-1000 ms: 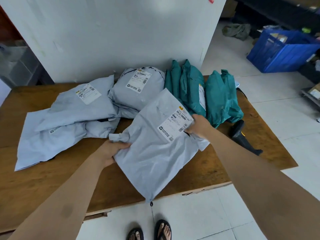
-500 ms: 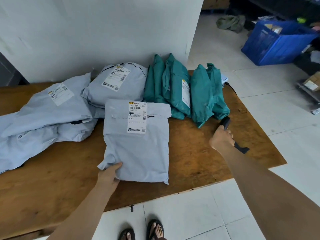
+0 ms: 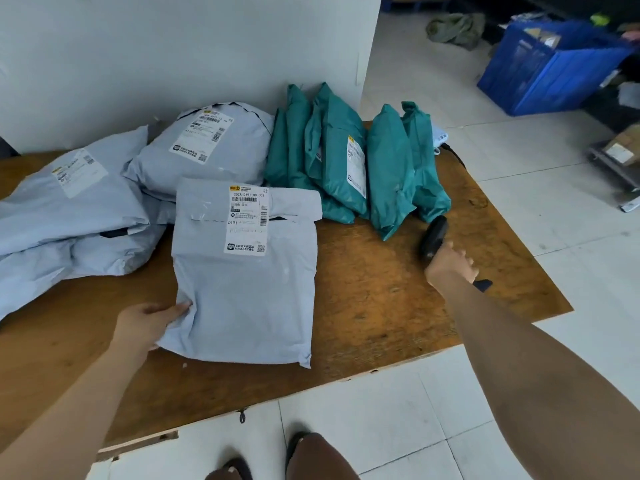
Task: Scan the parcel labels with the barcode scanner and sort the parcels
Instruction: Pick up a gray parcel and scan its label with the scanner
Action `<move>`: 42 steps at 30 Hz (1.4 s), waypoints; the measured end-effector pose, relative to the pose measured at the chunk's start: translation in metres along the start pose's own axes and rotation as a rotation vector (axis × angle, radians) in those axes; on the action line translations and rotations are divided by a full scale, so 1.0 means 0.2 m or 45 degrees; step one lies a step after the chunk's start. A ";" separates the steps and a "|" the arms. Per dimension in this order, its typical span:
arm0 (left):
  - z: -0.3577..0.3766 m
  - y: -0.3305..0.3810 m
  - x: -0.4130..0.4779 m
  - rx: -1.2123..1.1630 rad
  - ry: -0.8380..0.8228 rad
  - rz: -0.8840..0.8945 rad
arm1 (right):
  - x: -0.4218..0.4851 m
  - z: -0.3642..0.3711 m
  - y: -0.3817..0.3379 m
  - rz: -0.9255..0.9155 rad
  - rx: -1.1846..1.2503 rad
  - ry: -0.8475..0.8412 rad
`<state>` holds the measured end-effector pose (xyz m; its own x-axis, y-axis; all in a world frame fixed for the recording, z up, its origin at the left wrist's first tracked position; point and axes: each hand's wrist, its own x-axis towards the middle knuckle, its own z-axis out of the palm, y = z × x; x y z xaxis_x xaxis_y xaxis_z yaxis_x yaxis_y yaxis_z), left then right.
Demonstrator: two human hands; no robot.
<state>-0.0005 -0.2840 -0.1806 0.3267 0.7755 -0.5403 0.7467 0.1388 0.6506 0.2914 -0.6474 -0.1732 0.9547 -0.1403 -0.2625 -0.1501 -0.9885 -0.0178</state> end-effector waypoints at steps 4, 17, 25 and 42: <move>0.01 0.05 -0.06 0.060 -0.197 0.032 | -0.09 0.00 0.04 -0.238 -0.104 -0.155; 0.06 0.01 -0.16 0.172 -0.327 -0.007 | -0.71 -0.26 -0.35 -0.608 1.077 -0.581; 0.08 -0.03 -0.16 0.247 -0.345 0.124 | -1.14 -0.30 -0.60 -0.595 1.165 -0.593; 0.07 -0.07 -0.14 0.355 -0.392 0.175 | -1.31 -0.36 -0.76 -0.396 1.547 -0.916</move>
<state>-0.0118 -0.3157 -0.1830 0.5598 0.5493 -0.6204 0.7983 -0.1568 0.5815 0.0821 -0.4642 -0.0329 0.7097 0.4879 -0.5083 -0.4354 -0.2635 -0.8608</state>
